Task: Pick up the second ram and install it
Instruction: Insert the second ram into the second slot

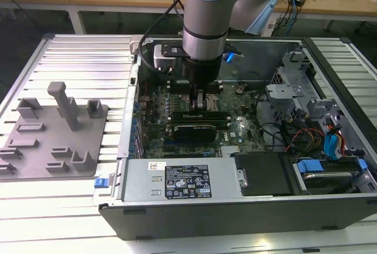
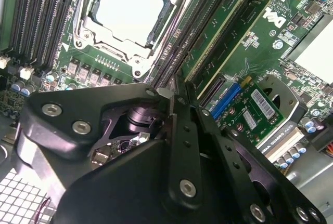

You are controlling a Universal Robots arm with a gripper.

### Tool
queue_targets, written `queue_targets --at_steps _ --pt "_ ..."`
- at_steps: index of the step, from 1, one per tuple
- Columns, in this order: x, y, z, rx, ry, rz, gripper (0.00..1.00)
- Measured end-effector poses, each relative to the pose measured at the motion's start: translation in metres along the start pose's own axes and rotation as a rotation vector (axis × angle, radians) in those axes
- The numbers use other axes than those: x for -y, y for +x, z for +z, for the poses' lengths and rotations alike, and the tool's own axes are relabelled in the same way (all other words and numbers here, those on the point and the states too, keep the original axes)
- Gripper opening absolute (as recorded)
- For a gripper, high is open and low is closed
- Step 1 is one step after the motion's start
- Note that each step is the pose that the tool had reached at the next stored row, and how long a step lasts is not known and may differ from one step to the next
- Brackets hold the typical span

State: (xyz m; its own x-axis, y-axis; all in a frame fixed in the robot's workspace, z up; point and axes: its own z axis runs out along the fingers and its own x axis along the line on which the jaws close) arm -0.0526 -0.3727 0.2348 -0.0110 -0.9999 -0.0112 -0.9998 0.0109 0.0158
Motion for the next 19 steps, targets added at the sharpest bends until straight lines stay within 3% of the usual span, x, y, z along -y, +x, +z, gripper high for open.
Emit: queue_targets --at_steps 19 --pt "0.0001 0.0003 0.0106 -0.0005 -0.0003 -0.008 0.09"
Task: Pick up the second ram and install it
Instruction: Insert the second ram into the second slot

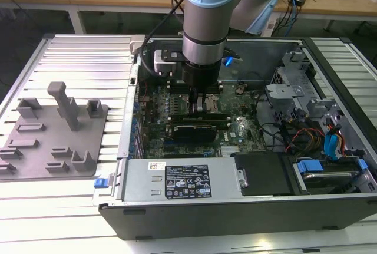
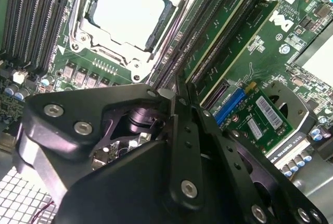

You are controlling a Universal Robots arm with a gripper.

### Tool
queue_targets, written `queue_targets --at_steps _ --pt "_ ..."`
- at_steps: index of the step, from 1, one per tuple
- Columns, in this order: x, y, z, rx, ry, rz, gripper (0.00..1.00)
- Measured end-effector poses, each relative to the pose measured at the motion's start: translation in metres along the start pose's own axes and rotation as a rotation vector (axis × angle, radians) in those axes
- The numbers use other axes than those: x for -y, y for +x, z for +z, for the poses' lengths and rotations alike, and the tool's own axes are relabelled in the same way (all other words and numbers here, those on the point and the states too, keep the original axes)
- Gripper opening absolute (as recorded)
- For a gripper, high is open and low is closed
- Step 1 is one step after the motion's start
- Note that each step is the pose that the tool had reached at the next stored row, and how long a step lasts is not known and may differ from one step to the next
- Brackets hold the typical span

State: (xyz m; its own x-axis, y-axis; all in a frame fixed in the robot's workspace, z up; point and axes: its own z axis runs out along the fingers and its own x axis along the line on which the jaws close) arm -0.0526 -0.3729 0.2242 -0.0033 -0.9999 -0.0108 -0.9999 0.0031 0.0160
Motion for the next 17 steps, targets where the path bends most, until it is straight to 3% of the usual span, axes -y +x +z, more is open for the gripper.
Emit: queue_targets --at_steps 4,5,6,11,14,17 --pt "0.0001 -0.0001 0.0007 0.0008 0.0004 0.0 0.11" --pt "0.0 -0.0001 0.0006 0.0002 0.0001 0.0 0.17" --pt "0.0 0.0 -0.0007 0.0002 0.0 0.0 0.17" --pt "-0.0004 -0.0011 -0.0262 -0.0046 0.0002 0.0 0.17" --pt "-0.0008 -0.0016 -0.0484 -0.0101 0.0002 0.0 0.17" --pt "-0.0008 -0.0017 -0.0543 -0.011 0.0004 0.0 0.17"
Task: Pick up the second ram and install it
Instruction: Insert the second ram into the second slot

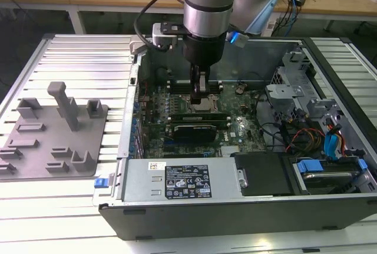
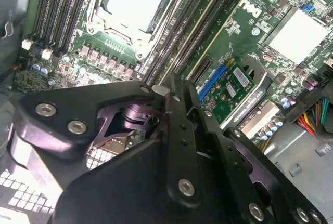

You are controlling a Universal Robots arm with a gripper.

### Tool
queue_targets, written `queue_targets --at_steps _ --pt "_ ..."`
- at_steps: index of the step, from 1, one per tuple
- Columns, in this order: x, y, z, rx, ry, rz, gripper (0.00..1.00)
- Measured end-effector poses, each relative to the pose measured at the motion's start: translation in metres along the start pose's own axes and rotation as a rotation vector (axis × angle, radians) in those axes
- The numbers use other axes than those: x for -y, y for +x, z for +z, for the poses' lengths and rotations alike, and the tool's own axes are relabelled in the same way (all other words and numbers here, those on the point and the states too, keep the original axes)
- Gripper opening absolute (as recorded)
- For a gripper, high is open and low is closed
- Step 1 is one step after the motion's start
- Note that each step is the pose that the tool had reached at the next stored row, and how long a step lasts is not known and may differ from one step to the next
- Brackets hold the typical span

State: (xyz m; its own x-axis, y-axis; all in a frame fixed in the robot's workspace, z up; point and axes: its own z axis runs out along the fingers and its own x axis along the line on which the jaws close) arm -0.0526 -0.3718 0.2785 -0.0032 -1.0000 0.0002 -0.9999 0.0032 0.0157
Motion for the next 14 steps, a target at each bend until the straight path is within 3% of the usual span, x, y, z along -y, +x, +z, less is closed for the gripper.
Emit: queue_targets --at_steps 4,8,14 --pt "0.0002 0.0 -0.0001 -0.0004 -0.0002 0.0 0.17" --pt "0.0116 0.0001 -0.0003 -0.0004 -0.0002 0.0 0.17" --pt "0.0121 0.0 -0.0003 -0.0004 -0.0002 0.0 0.17"
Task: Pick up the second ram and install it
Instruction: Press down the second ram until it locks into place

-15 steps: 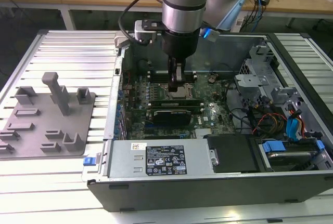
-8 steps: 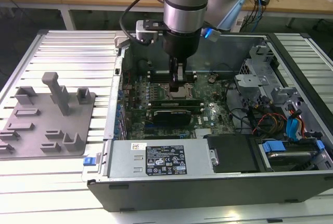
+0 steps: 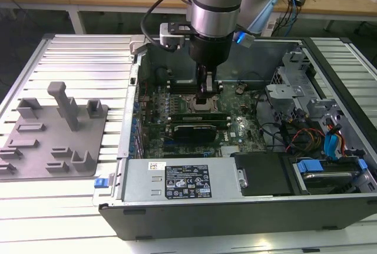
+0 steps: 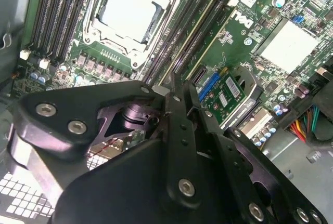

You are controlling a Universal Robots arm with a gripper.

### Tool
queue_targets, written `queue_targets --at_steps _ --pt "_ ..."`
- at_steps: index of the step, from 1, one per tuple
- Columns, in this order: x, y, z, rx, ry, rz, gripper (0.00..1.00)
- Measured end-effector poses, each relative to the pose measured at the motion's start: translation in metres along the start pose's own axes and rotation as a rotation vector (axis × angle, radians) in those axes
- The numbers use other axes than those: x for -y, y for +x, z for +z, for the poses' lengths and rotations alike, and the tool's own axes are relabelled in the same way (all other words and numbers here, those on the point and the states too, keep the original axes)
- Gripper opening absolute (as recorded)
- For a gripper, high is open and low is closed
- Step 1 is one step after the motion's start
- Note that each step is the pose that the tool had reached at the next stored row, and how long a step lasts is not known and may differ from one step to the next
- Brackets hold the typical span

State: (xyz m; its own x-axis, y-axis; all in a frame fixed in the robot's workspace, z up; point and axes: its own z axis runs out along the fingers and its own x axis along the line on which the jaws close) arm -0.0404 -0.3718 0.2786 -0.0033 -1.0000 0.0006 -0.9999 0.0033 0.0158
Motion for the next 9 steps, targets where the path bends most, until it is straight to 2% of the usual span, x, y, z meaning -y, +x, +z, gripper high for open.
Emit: queue_targets --at_steps 9 --pt "0.0007 0.0 0.0 0.0001 0.0 0.0 0.16"
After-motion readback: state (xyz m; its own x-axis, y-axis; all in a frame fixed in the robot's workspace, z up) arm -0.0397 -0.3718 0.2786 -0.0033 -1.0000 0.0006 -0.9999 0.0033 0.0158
